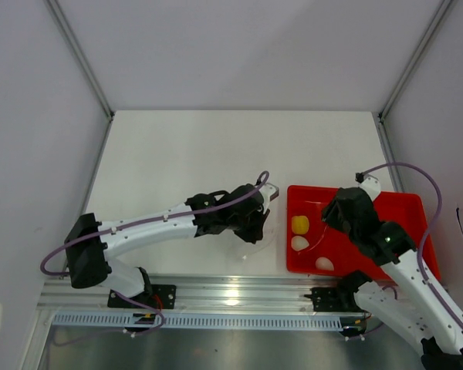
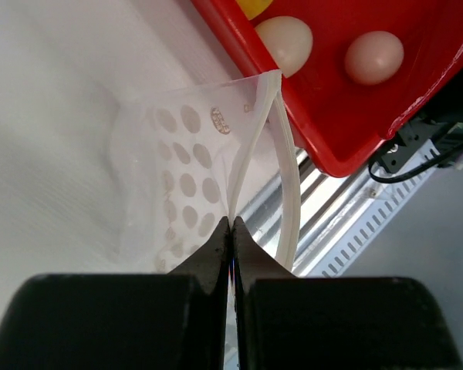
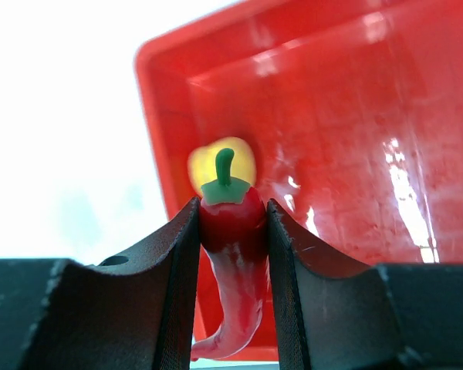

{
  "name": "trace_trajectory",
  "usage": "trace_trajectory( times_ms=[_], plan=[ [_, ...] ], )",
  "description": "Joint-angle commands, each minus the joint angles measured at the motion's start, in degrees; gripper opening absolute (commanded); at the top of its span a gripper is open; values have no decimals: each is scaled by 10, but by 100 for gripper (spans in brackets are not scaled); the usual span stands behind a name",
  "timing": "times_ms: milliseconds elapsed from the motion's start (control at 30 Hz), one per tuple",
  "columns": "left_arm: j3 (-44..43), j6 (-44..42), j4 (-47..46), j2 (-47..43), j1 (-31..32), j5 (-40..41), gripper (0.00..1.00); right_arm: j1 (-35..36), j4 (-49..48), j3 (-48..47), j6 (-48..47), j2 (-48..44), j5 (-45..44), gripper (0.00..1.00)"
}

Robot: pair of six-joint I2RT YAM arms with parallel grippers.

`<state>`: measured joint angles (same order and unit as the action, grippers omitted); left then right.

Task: Place the food in the zip-top bag and seal the zipper
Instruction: Pick up the fake vegetable from the bin, then place the fake vegetable in the zipper food storage bag.

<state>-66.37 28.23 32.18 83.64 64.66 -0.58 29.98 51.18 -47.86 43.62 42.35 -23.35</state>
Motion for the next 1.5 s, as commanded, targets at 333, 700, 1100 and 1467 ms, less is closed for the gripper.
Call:
trace_trajectory(
  times_ms=[333, 700, 1100, 1467],
  plan=[
    [-47, -36, 39, -2, -32, -145, 1, 44, -219, -18, -174, -132, 118, 0],
    [-49, -27, 29, 15, -48, -253, 1, 110, -389, 12, -212, -105, 146, 0],
    [-52, -15, 18, 20, -67, -296, 1, 225, -450, 53, -252, -74, 82, 0],
    [-44, -4, 0, 14, -84, -326, 1, 301, -492, 119, -255, -85, 4, 0]
  ],
)
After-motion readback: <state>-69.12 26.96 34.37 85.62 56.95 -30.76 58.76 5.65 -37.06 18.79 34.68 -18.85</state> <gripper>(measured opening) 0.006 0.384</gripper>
